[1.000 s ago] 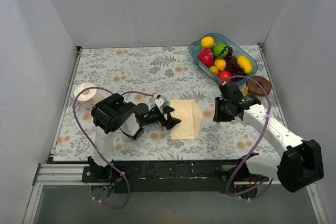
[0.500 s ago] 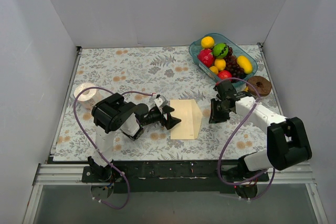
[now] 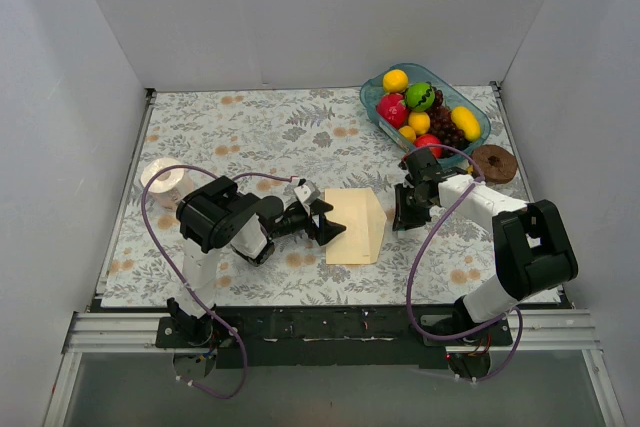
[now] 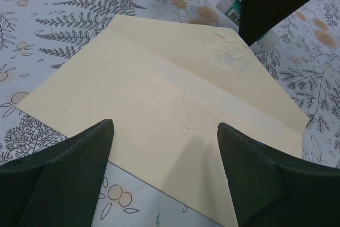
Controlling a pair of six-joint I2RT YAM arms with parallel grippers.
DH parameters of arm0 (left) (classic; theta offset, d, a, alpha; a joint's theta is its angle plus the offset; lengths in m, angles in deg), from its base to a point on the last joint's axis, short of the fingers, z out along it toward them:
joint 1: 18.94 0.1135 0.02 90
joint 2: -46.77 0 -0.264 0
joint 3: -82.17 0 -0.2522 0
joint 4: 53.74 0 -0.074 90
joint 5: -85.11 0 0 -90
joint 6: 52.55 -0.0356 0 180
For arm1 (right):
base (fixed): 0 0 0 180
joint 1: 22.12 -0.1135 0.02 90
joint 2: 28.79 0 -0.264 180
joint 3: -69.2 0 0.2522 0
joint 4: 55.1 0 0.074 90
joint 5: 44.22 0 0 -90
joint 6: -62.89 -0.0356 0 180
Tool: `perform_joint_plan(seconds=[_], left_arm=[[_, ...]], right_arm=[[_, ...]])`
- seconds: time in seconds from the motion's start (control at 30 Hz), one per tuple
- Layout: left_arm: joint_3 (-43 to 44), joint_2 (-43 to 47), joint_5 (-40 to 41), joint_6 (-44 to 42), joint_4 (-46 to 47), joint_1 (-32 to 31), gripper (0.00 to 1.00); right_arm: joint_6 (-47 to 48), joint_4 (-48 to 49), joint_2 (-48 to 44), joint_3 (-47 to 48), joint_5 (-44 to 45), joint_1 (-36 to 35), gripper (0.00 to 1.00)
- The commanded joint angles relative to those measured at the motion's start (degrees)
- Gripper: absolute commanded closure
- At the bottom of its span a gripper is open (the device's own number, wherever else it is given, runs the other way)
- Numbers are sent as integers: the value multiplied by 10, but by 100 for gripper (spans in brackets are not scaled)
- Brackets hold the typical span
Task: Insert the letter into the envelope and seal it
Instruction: Fold the envelope flap into the envelope.
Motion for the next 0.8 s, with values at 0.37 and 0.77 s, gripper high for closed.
perform_joint_plan(seconds=[0.37,0.77], left_arm=[[-23,-67,24,20,-165,5,20],[-15,-71,22,15,-179,1,20]], right_arm=[[24,89,-2,22,-123,2,99],[22,83,32,57,-147,-30,99]])
